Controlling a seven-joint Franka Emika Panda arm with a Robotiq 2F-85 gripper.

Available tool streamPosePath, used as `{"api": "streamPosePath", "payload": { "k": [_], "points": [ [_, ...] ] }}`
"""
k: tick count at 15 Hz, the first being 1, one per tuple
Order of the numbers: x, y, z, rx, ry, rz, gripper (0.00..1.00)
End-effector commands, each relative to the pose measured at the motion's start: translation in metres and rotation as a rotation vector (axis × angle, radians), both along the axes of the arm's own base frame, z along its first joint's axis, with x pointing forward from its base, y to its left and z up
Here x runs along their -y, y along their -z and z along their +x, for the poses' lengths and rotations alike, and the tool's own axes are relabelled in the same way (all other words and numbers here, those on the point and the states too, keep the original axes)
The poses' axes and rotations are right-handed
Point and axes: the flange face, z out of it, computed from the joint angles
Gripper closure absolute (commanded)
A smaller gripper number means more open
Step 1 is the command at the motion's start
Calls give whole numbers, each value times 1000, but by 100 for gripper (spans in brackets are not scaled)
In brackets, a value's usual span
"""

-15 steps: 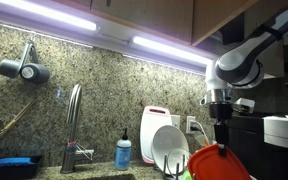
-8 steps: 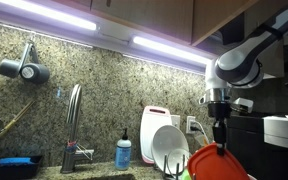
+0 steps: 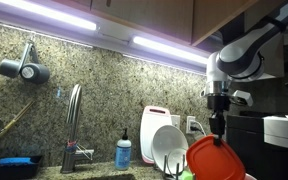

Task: Take the orange lid and place it inside the upper cabinet

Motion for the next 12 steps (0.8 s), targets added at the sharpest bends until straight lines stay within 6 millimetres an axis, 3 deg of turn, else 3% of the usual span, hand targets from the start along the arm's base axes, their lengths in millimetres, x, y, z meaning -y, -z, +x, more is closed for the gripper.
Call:
{"api": "streamPosePath", "payload": {
  "k": [1, 4, 5, 12],
  "points": [
    [1, -4, 0, 5, 3, -1, 86],
    [1, -7, -1, 7, 11, -1, 86],
    [1, -6, -2, 6, 12, -1, 96],
    [14, -3, -15, 5, 8, -60, 96]
  ]
}}
